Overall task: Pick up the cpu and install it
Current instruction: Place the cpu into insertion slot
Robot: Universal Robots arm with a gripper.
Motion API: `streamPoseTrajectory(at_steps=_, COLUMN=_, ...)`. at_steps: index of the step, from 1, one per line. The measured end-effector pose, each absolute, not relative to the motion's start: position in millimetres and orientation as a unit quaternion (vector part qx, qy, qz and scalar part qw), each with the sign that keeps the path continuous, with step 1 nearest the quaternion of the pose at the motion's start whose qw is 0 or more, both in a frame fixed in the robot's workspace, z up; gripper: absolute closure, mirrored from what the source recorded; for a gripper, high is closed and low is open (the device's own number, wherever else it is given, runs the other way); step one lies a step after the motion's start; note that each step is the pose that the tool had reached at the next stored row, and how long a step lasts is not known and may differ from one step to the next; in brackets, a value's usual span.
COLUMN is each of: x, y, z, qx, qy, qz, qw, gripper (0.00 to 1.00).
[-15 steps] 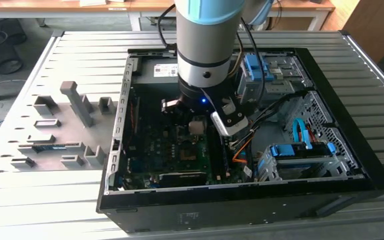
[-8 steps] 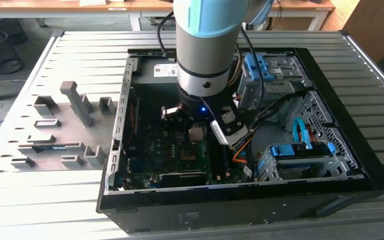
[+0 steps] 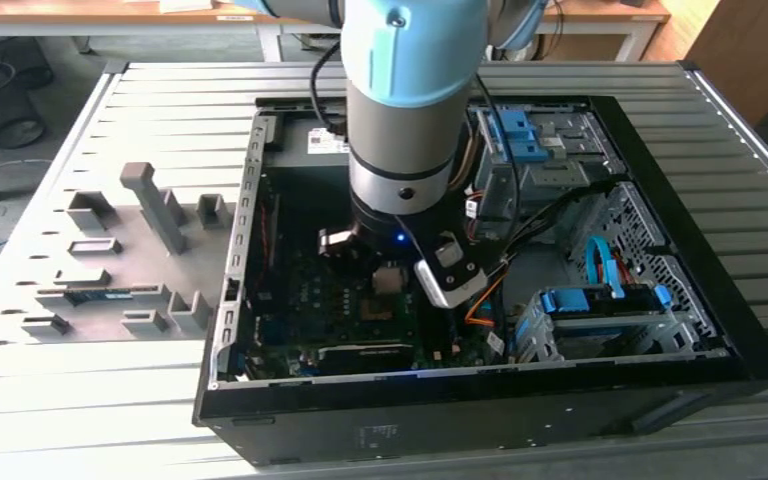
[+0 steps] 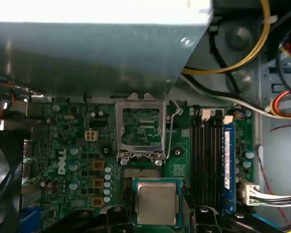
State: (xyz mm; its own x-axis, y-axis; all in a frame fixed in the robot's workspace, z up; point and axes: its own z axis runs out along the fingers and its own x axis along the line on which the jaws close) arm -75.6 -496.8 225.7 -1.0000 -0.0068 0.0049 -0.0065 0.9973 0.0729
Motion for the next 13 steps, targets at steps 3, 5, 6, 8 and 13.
streamPoseTrajectory(at_steps=3, x=-77.6, y=-497.7, z=220.7, qx=0.003, qy=-0.999, qz=-0.035, qw=0.003, gripper=0.53)
streamPoseTrajectory(at_steps=5, x=-78.3, y=-498.0, z=217.1, qx=0.004, qy=-0.999, qz=-0.035, qw=0.003, gripper=0.53)
streamPoseTrajectory(at_steps=6, x=-78.4, y=-498.0, z=215.2, qx=0.004, qy=-0.999, qz=-0.035, qw=0.003, gripper=0.53)
streamPoseTrajectory(at_steps=8, x=-78.5, y=-498.1, z=211.6, qx=0.004, qy=-0.999, qz=-0.035, qw=0.003, gripper=0.53)
streamPoseTrajectory(at_steps=13, x=-79.1, y=-498.7, z=202.8, qx=0.003, qy=-0.999, qz=-0.035, qw=0.003, gripper=0.53)
